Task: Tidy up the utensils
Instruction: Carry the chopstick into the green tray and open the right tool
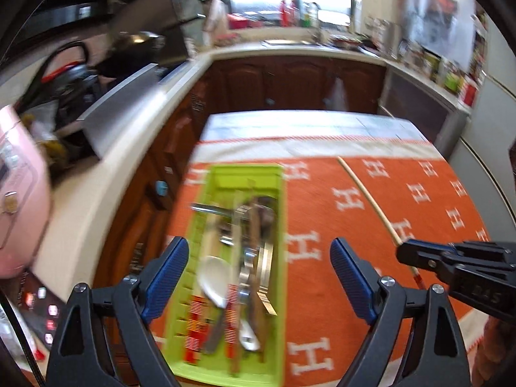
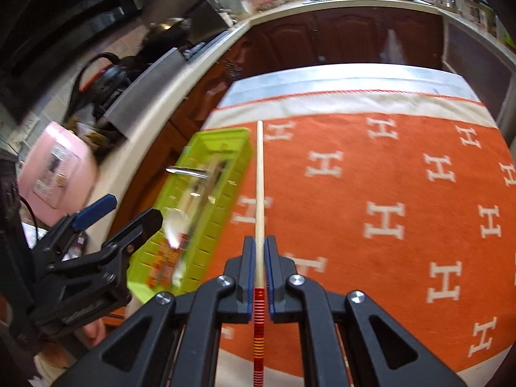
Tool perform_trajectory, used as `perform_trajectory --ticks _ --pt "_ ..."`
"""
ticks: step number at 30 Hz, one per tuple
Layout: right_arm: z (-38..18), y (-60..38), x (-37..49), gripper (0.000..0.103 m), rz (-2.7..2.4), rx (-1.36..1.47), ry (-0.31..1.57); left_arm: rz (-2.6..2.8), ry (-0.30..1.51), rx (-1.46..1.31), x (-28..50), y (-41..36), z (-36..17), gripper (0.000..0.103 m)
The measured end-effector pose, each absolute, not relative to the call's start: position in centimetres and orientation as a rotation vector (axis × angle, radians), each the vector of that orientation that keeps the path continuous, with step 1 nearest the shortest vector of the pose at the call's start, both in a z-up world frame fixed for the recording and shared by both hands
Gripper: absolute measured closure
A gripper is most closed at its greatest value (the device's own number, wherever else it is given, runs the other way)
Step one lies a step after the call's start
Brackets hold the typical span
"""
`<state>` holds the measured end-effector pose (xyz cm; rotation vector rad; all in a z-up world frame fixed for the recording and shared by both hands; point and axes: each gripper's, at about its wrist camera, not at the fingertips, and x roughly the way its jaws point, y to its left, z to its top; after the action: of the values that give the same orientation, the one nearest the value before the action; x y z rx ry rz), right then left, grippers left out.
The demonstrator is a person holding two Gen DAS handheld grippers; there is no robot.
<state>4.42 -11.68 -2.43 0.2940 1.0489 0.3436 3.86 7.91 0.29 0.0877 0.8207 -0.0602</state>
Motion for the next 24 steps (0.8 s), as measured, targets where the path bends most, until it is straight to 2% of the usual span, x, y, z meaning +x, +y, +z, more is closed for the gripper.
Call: perform_trajectory --ticks 8,20,24 --pt "-1.4 -7.0 7.4 0.097 0.396 0.373 1.095 0.141 0.797 0.037 4.6 13.6 0.9 0.010" --pt "-3.8 -3.5 10.6 0.096 0.367 0.565 1.194 0.213 0.833 -0.030 5.6 17.1 -1.4 0.010" --pt "-4.6 -2.7 11.0 0.093 0.368 0.547 1.231 0.213 0.841 -0.046 5.6 17.6 -1.8 0.010"
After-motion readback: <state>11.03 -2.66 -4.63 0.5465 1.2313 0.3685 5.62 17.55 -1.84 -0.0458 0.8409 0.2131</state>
